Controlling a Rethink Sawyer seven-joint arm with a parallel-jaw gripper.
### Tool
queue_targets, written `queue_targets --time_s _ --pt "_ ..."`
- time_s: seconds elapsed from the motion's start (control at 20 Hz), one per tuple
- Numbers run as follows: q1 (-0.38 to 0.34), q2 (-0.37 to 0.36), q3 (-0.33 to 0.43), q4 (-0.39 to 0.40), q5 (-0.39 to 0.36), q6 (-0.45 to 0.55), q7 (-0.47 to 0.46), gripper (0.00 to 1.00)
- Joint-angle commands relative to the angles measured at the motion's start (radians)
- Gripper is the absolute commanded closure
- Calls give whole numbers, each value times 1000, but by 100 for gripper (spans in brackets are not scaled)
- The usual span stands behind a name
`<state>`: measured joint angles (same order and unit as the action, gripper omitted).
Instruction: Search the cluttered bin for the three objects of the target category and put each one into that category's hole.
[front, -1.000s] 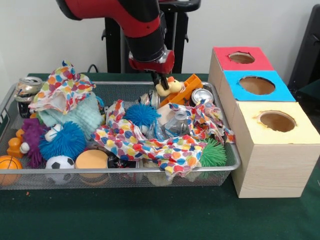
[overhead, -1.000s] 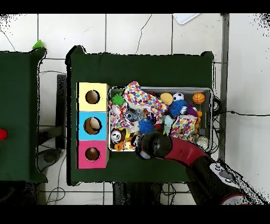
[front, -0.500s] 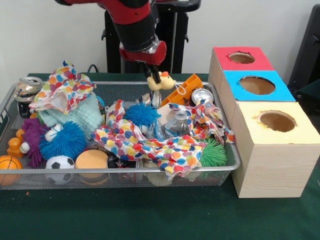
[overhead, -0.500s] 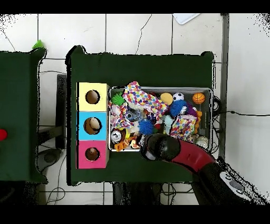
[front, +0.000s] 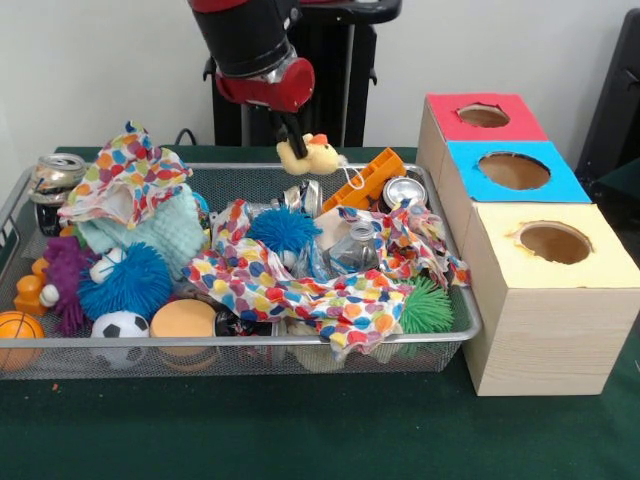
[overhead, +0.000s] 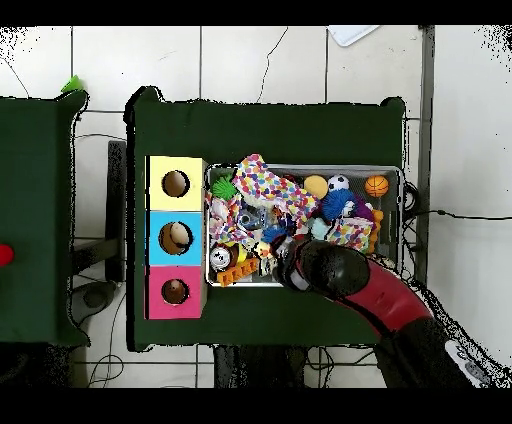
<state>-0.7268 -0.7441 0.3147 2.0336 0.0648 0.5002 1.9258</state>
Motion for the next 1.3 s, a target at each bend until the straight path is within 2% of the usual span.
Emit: queue_targets --time_s 0.05,0.25,0.6,1.3 --pt "-27 -50 156 104 186 109 140 100" --pt "-37 -54 212 157 272 86 138 100" --pt "-24 -54 272 210 374 55 150 100" --pt "9 64 345 278 435 -43 141 100"
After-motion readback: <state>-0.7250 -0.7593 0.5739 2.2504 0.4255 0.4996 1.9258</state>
